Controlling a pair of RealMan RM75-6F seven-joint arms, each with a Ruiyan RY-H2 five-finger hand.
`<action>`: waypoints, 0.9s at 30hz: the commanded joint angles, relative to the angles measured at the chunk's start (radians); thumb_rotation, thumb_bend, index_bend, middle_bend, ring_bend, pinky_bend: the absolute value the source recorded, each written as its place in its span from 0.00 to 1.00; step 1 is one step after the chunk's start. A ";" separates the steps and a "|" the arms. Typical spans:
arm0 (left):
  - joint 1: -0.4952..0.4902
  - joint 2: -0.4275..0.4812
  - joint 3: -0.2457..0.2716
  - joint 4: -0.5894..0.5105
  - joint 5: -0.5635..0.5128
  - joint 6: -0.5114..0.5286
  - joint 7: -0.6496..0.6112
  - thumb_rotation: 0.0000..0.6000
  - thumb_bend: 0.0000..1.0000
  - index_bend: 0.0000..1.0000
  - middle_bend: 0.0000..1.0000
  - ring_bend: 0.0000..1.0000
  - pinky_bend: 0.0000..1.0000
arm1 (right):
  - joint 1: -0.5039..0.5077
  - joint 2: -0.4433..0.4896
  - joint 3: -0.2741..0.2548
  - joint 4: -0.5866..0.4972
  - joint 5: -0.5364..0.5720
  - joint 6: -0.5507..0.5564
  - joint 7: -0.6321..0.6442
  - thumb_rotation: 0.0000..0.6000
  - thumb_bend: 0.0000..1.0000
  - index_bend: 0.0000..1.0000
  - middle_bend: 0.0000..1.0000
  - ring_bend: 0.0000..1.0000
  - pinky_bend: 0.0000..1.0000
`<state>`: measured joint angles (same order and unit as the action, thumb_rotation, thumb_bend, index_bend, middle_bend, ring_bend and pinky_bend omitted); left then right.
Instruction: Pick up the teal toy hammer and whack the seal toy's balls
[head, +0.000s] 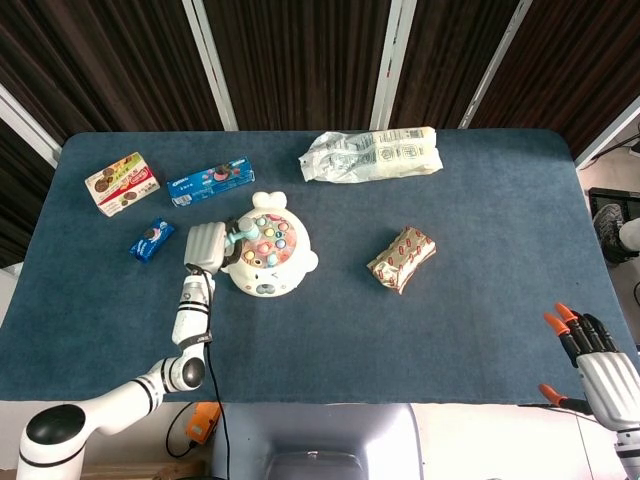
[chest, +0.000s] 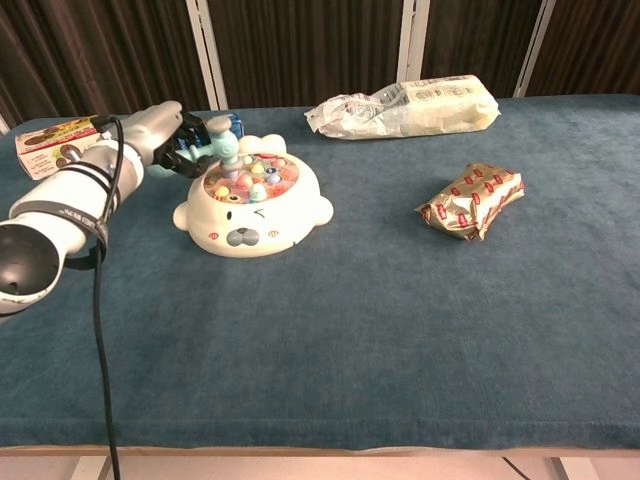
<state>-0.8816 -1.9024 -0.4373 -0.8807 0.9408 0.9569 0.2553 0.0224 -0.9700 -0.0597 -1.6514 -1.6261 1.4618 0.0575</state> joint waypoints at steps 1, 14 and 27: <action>0.014 0.025 0.003 -0.048 0.016 0.026 -0.012 1.00 0.79 0.82 0.94 0.98 1.00 | 0.001 0.000 0.000 0.000 -0.001 -0.002 -0.002 1.00 0.30 0.00 0.00 0.00 0.00; 0.207 0.144 0.146 -0.290 0.123 0.192 -0.068 1.00 0.78 0.82 0.95 0.98 1.00 | 0.004 -0.012 -0.007 -0.006 -0.009 -0.014 -0.031 1.00 0.30 0.00 0.00 0.00 0.00; 0.308 0.049 0.271 -0.113 0.222 0.221 -0.145 1.00 0.76 0.84 0.95 0.97 1.00 | 0.015 -0.018 -0.006 -0.012 -0.011 -0.031 -0.045 1.00 0.30 0.00 0.00 0.00 0.00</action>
<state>-0.5805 -1.8385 -0.1705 -1.0106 1.1510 1.1762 0.1239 0.0369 -0.9884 -0.0661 -1.6630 -1.6369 1.4310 0.0122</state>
